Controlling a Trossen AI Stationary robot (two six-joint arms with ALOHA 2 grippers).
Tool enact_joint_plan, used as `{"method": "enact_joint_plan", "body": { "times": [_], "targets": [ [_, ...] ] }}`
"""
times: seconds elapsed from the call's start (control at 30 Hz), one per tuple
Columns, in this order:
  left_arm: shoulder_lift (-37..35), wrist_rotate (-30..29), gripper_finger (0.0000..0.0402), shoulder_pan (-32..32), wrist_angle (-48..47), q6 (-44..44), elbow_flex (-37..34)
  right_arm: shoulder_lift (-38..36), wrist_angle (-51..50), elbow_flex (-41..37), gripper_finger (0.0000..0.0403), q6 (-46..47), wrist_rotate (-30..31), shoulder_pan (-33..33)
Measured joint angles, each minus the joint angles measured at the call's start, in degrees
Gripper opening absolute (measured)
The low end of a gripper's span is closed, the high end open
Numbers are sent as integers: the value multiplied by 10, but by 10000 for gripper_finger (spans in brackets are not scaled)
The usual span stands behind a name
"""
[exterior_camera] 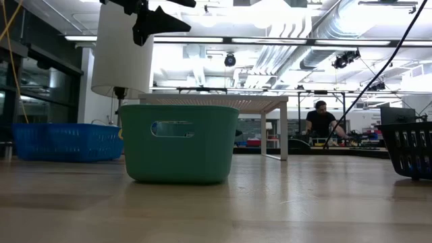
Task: Pick & Place Office Desk Supplies
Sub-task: Put the orange spiral keychain band into the black bin, then put the green bin with rubber bands on the shelf
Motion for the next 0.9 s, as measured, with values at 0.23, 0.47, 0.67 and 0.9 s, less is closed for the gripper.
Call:
{"method": "enact_joint_plan", "body": {
  "times": [0.23,0.47,0.67,0.9],
  "targets": [
    [0,0,230,0,0,0,0,0,0,0,73,0,0,0],
    [0,0,230,0,0,0,0,0,0,0,73,2,10,0],
    [0,0,230,0,0,0,0,-2,-16,0,73,-20,39,-17],
    [0,0,230,0,0,0,0,-33,7,0,73,-157,97,-59]
  ]
}}
